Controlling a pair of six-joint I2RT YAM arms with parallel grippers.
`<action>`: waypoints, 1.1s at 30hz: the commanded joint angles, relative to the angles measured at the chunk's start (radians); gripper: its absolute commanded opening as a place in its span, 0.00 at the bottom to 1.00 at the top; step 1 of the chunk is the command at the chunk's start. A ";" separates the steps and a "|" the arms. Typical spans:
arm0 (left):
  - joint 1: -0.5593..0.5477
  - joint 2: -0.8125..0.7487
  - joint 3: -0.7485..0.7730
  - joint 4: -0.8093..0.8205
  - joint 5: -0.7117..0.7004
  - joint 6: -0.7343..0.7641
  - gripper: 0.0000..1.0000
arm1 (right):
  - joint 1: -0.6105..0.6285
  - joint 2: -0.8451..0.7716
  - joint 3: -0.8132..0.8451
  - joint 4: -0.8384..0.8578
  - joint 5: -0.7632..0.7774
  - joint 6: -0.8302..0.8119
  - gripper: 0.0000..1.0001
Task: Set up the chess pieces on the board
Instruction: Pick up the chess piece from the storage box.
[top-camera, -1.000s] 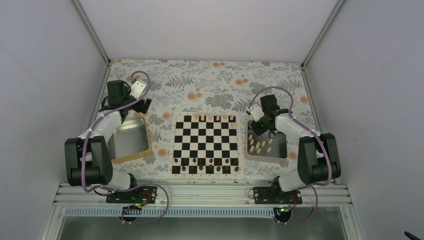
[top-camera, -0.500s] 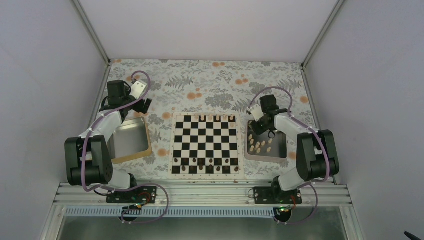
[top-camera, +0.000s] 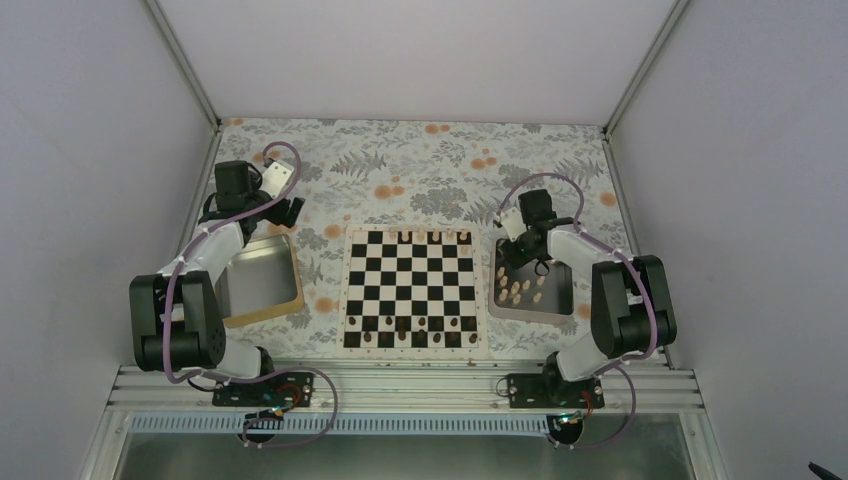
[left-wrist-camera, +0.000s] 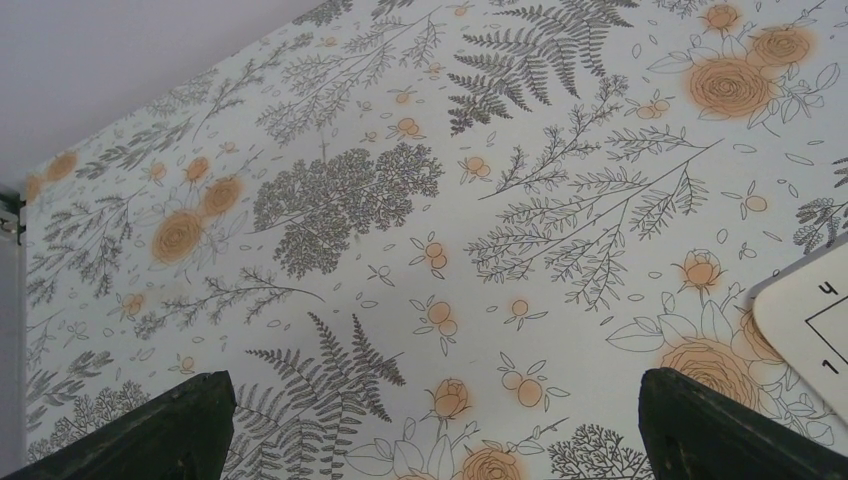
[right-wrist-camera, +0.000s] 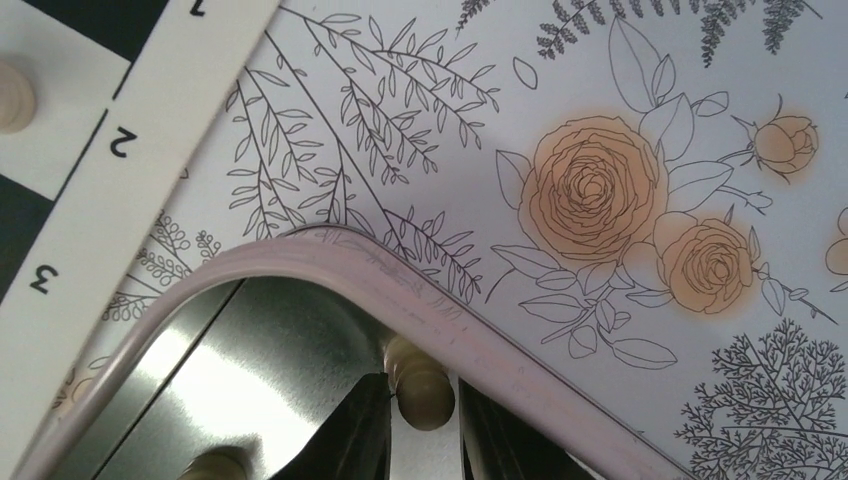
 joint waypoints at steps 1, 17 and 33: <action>0.006 -0.005 0.004 0.023 0.029 0.003 1.00 | -0.002 0.002 -0.001 0.034 -0.011 0.024 0.18; 0.006 -0.004 0.007 0.020 0.032 0.003 1.00 | 0.002 -0.017 -0.023 -0.058 -0.053 -0.044 0.07; 0.006 0.000 0.016 0.012 0.033 0.001 1.00 | -0.032 -0.147 -0.015 -0.179 -0.087 -0.149 0.09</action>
